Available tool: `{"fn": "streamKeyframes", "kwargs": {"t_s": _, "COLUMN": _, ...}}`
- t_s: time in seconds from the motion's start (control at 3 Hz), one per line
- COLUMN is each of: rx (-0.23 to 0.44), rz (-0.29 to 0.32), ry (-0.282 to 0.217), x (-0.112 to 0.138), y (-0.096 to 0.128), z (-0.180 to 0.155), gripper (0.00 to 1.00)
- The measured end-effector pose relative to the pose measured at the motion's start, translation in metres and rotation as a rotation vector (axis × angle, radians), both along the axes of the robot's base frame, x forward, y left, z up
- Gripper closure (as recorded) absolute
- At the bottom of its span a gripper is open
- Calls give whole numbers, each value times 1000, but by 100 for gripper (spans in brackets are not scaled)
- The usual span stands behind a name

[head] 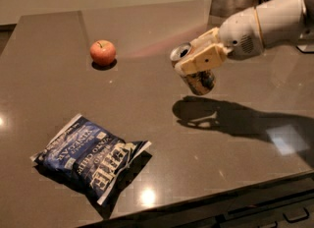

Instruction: Place orange can upright

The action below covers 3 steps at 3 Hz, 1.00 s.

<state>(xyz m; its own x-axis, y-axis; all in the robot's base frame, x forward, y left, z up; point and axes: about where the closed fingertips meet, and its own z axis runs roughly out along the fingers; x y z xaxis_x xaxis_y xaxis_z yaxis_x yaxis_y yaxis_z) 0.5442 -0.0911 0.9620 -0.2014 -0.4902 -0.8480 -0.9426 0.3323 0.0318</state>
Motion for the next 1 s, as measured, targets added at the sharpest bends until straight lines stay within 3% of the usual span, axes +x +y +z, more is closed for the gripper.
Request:
{"fn": "streamKeyframes", "kwargs": {"t_s": 0.33, "rx": 150, "rz": -126, "ry": -21, "x": 8, "y": -8, "z": -2, "gripper": 100}}
{"fn": "streamKeyframes", "kwargs": {"t_s": 1.0, "rx": 355, "rz": -293, "ry": -69, "x": 19, "y": -20, "z": -13, "gripper": 100}}
